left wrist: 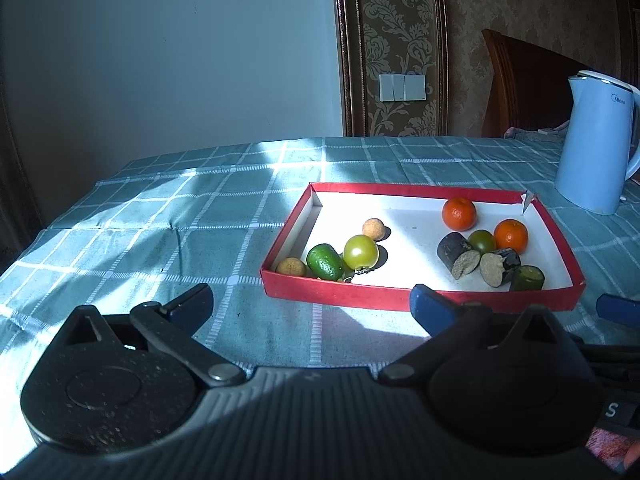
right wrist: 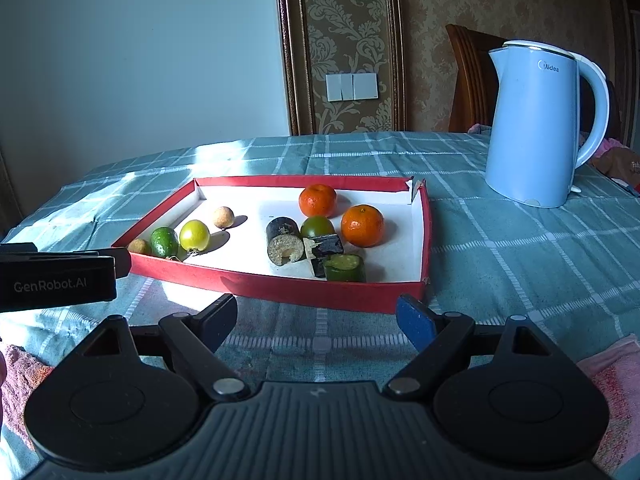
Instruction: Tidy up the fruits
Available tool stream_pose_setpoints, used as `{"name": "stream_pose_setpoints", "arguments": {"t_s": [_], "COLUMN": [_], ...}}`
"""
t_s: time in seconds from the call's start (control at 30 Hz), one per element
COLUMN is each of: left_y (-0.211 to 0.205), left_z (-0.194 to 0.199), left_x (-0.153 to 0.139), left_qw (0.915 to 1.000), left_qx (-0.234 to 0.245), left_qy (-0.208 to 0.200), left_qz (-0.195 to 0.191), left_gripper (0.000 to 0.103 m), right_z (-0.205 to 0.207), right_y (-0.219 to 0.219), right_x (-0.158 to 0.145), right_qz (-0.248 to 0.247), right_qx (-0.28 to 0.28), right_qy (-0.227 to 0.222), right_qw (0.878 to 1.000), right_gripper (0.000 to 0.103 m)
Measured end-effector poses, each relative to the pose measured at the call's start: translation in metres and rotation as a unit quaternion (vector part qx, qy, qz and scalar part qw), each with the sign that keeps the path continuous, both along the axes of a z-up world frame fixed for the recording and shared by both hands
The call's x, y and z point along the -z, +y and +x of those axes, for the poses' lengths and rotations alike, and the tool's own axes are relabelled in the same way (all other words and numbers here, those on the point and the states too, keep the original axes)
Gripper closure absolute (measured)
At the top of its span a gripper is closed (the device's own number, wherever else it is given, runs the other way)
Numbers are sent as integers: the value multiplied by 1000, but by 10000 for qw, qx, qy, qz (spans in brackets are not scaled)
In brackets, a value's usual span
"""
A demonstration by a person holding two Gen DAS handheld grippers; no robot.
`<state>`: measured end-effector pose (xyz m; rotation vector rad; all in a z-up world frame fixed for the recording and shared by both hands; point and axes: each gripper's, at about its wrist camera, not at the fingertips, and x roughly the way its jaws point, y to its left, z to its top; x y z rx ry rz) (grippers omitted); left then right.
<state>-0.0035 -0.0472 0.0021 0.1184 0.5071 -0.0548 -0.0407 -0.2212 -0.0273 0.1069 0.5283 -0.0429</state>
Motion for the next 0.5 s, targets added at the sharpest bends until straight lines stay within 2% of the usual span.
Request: {"name": "stream_pose_setpoints", "arguments": {"t_s": [0.5], "left_y": [-6], "left_z": [-7], "left_x": [0], "left_qw": [9999], "left_qx": [106], "left_qy": [-4], "left_qz": [62], "left_gripper": [0], "right_z": [1], "right_y": [5], "right_x": [0], "right_qz": [-39], "right_qx": [17], "right_qy": [27], "right_qw": [10000], "right_gripper": [16]}}
